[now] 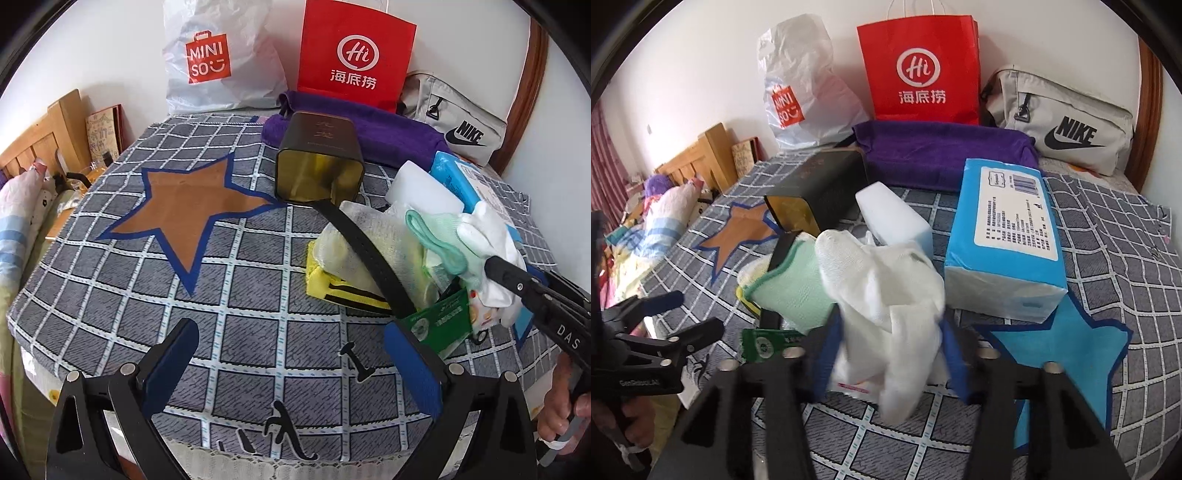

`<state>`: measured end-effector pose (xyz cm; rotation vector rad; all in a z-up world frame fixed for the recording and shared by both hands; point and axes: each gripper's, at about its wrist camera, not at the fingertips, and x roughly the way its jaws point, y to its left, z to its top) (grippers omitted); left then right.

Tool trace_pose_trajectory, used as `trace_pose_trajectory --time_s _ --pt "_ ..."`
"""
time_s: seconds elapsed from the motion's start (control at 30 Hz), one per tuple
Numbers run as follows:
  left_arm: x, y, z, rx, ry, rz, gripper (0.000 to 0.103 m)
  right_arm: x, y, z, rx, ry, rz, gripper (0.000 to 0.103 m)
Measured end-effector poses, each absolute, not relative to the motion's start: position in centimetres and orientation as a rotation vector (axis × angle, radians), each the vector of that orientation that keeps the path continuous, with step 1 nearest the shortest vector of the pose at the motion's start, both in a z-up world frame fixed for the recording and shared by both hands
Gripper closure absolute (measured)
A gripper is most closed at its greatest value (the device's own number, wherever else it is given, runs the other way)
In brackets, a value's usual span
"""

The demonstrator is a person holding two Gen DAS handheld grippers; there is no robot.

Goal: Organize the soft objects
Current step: 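Lower the right tool onto the white gloves and close it, then lift the white gloves with the right tool while the left tool grasps the black watch strap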

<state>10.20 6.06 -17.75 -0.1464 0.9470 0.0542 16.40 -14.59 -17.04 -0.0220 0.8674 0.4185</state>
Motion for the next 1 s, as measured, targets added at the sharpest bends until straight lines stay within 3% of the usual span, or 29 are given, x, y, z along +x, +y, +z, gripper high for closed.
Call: trace_pose_trajectory --time_s 0.03,0.13,0.63,1.0 --pt "10.2 6.1 -17.8 -0.158 0.946 0.046 0.001 16.2 -14.9 -16.8 -0.020 0.857 0.424 0.080" --pt "10.1 5.8 -17.8 -0.182 0.944 0.018 0.003 15.7 -15.8 -15.8 0.005 0.812 0.421 0.086" --pt "10.7 3.4 -17.1 -0.152 0.918 -0.038 0.003 12.2 -22.7 -13.6 0.092 0.750 0.351 0.087" --pt "15.4 1.7 -18.2 -0.109 0.978 -0.011 0.026 10.7 -25.6 -16.1 0.079 0.803 0.294 0.087"
